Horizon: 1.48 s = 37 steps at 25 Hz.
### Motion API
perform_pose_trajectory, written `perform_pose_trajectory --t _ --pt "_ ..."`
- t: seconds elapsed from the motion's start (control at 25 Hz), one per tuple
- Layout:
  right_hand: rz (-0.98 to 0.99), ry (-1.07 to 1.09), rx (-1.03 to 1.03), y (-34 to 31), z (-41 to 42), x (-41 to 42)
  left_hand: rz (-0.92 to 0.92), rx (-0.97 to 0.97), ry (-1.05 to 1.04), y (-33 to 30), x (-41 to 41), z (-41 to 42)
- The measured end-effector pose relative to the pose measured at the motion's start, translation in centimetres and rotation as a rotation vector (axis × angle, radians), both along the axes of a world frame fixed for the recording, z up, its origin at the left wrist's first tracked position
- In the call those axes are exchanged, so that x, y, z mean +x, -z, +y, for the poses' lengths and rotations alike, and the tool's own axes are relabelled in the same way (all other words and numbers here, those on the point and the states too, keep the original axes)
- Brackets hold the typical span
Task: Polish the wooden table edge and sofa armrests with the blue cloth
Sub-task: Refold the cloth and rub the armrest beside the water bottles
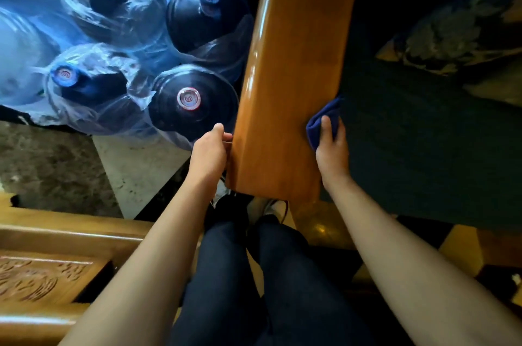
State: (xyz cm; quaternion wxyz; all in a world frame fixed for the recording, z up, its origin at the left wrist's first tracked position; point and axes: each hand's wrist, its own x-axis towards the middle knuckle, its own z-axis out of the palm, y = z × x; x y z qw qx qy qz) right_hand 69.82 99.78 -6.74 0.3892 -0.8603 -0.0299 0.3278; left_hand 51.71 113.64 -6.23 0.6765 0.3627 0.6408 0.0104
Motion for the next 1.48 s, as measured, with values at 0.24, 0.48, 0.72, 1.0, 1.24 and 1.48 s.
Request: perform_pose_trajectory --t 0.24,0.48,0.72,1.0,1.24,1.48 --pt "0.034 0.103 0.006 0.9 -6.1 -6.3 0.056 0.037 -0.103 0.0 -1.5 -3.6" --pt "-0.639 -0.551 -0.227 -0.5 -6.5 -10.7 0.025 -0.048 -0.326 0.5 -3.8 -6.5" --pt "-0.986 -1.578 -0.067 -0.4 0.9 -9.4 -0.181 -0.320 -0.679 0.2 -4.8 -7.0" --pt "-1.010 -1.671 0.119 0.1 1.5 -11.7 -0.216 -0.429 -0.676 -0.5 -5.6 -7.3" --pt "-0.894 -1.359 0.242 -1.9 -10.7 -10.6 -0.057 -0.574 -0.387 -4.8 -2.9 -16.4" --pt "-0.403 -0.447 0.215 -7.8 -22.3 -4.3 -0.170 -0.531 -0.042 -11.8 8.0 -24.0"
